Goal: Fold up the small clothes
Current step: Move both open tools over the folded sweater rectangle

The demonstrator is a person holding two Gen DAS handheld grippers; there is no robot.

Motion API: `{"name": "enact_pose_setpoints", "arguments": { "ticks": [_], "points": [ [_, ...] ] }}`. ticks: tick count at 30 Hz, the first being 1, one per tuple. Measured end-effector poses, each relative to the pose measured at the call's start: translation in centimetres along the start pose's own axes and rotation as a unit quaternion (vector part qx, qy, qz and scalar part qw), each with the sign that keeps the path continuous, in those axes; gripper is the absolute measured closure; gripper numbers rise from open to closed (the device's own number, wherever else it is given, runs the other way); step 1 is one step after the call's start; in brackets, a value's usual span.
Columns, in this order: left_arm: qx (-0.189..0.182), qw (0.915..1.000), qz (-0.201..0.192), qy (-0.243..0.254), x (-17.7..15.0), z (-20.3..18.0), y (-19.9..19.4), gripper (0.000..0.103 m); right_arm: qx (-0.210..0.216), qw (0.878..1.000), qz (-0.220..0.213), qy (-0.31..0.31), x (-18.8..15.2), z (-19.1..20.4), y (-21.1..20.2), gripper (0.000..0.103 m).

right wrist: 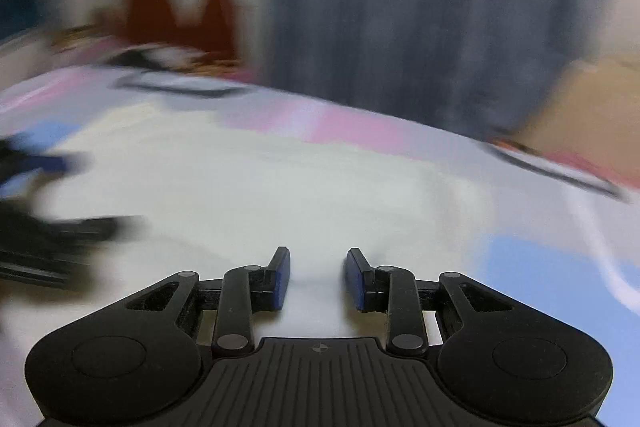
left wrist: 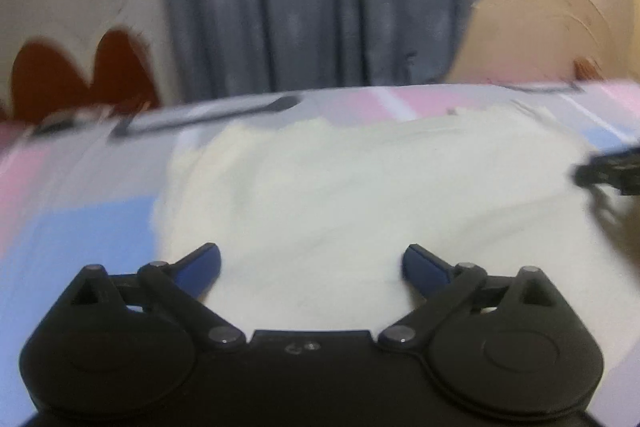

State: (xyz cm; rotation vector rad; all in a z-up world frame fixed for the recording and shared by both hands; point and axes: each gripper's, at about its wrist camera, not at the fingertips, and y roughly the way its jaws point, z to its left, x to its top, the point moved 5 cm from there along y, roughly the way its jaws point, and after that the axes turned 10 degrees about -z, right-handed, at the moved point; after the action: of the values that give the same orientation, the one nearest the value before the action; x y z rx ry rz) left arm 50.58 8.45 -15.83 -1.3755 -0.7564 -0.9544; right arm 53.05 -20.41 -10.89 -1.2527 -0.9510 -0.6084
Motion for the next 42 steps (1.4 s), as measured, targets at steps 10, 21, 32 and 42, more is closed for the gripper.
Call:
{"name": "enact_pose_setpoints", "arguments": {
  "ticks": [10,21,32,42],
  "points": [
    [-0.039,0.9992,-0.003,-0.004,-0.8,-6.2,-3.8,0.013,0.101,0.995,-0.017,-0.010,-0.7,7.9,-5.7,0.073],
    [0.011,0.9986,0.031,-0.042,-3.3,-3.4,-6.6,0.011,0.069,0.995,-0.007,-0.071,-5.1,9.6,-8.9,0.073],
    [0.046,0.9955,0.014,-0.082,-2.5,-0.7,-9.1,0.017,0.013,0.999,-0.020,0.044,-3.9,2.7,-9.9,0.074],
    [0.051,0.9963,0.052,-0.044,-3.9,-1.8,-8.6,0.020,0.000,1.000,0.005,0.010,-4.6,3.2,-10.0,0.074]
  ]
}}
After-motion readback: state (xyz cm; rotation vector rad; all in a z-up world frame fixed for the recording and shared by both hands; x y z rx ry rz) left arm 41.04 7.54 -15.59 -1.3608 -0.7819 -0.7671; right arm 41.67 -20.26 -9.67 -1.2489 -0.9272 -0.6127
